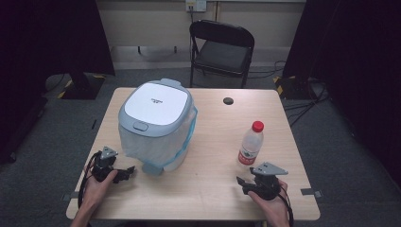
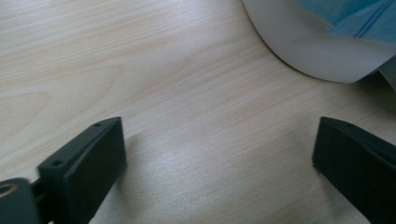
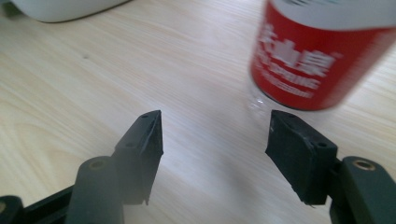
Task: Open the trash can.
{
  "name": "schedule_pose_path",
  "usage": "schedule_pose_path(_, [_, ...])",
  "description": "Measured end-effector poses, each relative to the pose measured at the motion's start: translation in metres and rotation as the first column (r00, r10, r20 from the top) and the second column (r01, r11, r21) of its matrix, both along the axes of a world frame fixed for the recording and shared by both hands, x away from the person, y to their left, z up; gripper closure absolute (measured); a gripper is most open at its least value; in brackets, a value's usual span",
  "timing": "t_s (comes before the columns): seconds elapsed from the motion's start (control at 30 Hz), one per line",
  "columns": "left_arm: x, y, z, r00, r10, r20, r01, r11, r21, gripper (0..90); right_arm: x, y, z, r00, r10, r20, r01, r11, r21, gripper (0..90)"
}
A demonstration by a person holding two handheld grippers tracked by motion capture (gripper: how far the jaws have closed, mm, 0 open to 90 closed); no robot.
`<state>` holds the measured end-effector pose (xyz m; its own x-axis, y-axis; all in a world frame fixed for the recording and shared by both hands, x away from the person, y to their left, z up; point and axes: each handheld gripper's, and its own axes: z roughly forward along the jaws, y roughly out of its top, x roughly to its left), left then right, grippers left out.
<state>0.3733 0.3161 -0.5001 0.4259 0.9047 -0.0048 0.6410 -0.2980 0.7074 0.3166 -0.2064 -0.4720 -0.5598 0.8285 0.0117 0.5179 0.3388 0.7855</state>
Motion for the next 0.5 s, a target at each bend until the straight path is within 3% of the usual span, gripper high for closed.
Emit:
schedule_pose_path(0.07, [0.001, 0.001, 0.001, 0.9999, 0.016, -0.001, -0.016, 0.9999, -0.004, 8.9, 0.000, 0.004, 0.001, 0.9999, 0.012, 0.000, -0.012, 1.000, 0.002, 35.5])
schedule_pose_path(0.13, [0.005, 0.004, 0.003, 0.9981, 0.061, -0.005, -0.061, 0.9980, -0.019, 18.3, 0.001, 0.013, 0.003, 0.9992, 0.039, 0.013, -0.039, 0.999, 0.005, 36.8])
schedule_pose_path(0.17, [0.007, 0.006, 0.004, 0.9970, 0.077, -0.013, -0.077, 0.9963, -0.038, 17.7, 0.003, 0.017, 0.004, 0.9987, 0.049, 0.017, -0.049, 0.999, 0.008, 36.6])
schedule_pose_path(0.2, [0.014, 0.013, 0.007, 0.9947, 0.100, -0.025, -0.102, 0.9912, -0.085, 18.5, 0.007, 0.029, 0.009, 0.9967, 0.077, 0.027, -0.077, 0.997, 0.017, 35.9])
schedule_pose_path(0.27, [0.017, 0.015, 0.009, 0.9939, 0.107, -0.026, -0.109, 0.9881, -0.108, 19.9, 0.011, 0.037, 0.012, 0.9955, 0.089, 0.030, -0.090, 0.996, 0.025, 35.8])
schedule_pose_path(0.5, [0.042, 0.022, 0.018, 0.9893, 0.140, 0.042, -0.132, 0.9789, -0.156, 24.2, 0.044, 0.090, 0.025, 0.9884, 0.136, 0.067, -0.138, 0.990, 0.021, 36.1])
